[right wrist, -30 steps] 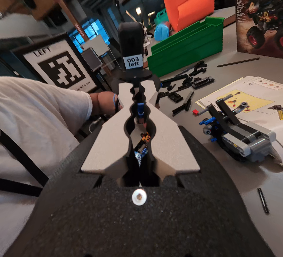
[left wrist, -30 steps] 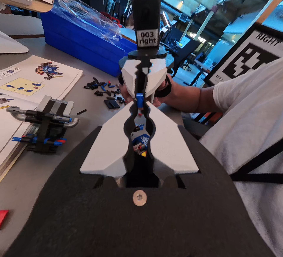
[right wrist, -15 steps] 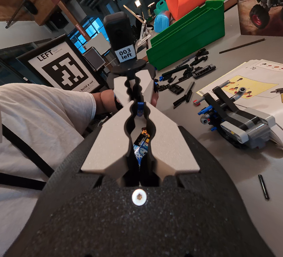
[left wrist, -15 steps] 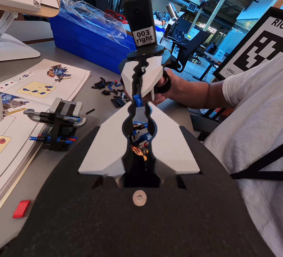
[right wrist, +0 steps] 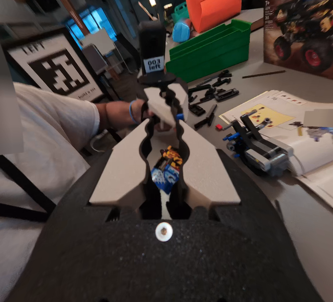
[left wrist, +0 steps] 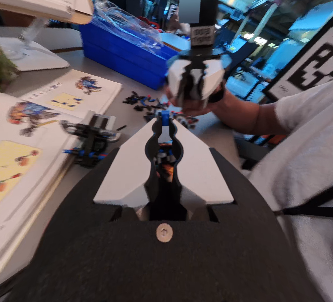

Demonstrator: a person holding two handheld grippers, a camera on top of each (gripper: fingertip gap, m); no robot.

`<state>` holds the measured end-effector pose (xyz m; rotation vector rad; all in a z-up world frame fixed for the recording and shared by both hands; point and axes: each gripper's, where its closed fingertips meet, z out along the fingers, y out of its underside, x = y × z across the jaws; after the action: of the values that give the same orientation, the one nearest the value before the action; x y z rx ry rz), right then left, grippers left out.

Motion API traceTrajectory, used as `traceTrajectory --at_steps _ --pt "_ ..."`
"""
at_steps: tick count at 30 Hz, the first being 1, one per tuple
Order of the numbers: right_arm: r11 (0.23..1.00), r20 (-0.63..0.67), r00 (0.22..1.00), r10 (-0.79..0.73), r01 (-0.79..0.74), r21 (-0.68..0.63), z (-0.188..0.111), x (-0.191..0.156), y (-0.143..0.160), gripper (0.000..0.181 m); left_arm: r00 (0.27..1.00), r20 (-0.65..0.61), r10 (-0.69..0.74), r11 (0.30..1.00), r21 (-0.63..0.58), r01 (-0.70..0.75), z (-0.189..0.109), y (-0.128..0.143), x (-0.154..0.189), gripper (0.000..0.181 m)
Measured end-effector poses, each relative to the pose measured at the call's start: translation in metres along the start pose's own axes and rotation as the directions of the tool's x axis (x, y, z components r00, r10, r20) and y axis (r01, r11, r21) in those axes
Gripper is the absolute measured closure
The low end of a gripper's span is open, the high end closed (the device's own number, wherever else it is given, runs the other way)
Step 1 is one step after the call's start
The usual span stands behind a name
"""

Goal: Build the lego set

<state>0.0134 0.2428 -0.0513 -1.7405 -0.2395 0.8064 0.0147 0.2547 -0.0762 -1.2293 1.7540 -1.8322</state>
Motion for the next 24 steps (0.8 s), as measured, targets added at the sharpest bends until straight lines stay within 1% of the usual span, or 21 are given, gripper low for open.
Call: traceTrajectory --at_steps 1,3,4,6,7,8,11,13,15,18,21,24 --pt "0.996 -0.031 0.997 -0.071 0.069 -0.054 -0.007 -0.005 0.006 0.162 0.998 0.052 0.046 0.999 -0.004 -0.045 -0.005 -0.001 -0.009 0.175" --pt "0.954 -0.093 0.973 -0.213 0.187 -0.236 -0.018 -0.016 0.039 0.162 0.980 0.152 0.127 0.992 -0.001 -0.128 -0.018 -0.006 -0.024 0.176" --pt "0.925 -0.112 0.962 -0.251 0.203 -0.322 -0.022 -0.020 0.061 0.157 0.965 0.202 0.164 0.986 -0.008 -0.166 -0.023 -0.009 -0.032 0.175" --pt "0.877 -0.100 0.961 -0.258 0.189 -0.441 -0.026 -0.032 0.105 0.156 0.933 0.279 0.229 0.973 -0.034 -0.229 -0.029 -0.012 -0.044 0.175" --pt "0.867 -0.093 0.964 -0.251 0.180 -0.465 -0.026 -0.037 0.122 0.156 0.918 0.302 0.257 0.966 -0.044 -0.256 -0.030 -0.013 -0.047 0.175" --pt "0.865 -0.116 0.960 -0.253 0.171 -0.471 -0.026 -0.038 0.132 0.157 0.904 0.320 0.283 0.958 -0.053 -0.281 -0.030 -0.013 -0.048 0.175" --pt "0.832 -0.201 0.936 -0.290 0.142 -0.537 -0.021 -0.036 0.156 0.161 0.873 0.340 0.349 0.936 -0.086 -0.341 -0.026 -0.008 -0.048 0.175" --pt "0.801 -0.245 0.908 -0.341 0.143 -0.582 -0.019 -0.036 0.163 0.160 0.866 0.337 0.370 0.929 -0.107 -0.355 -0.022 -0.004 -0.045 0.175" --pt "0.815 -0.288 0.895 -0.340 0.128 -0.564 -0.017 -0.039 0.160 0.160 0.866 0.331 0.376 0.926 -0.105 -0.362 -0.021 -0.003 -0.042 0.175" --pt "0.816 -0.339 0.883 -0.326 0.082 -0.572 -0.016 -0.038 0.164 0.160 0.874 0.321 0.366 0.930 -0.098 -0.353 -0.021 -0.004 -0.039 0.175" --pt "0.822 -0.348 0.887 -0.302 0.058 -0.566 -0.013 -0.036 0.168 0.160 0.888 0.308 0.342 0.939 -0.081 -0.334 -0.021 -0.006 -0.037 0.175" --pt "0.840 -0.359 0.888 -0.288 0.054 -0.540 -0.008 -0.033 0.167 0.161 0.895 0.298 0.333 0.943 -0.077 -0.325 -0.021 -0.005 -0.035 0.175"
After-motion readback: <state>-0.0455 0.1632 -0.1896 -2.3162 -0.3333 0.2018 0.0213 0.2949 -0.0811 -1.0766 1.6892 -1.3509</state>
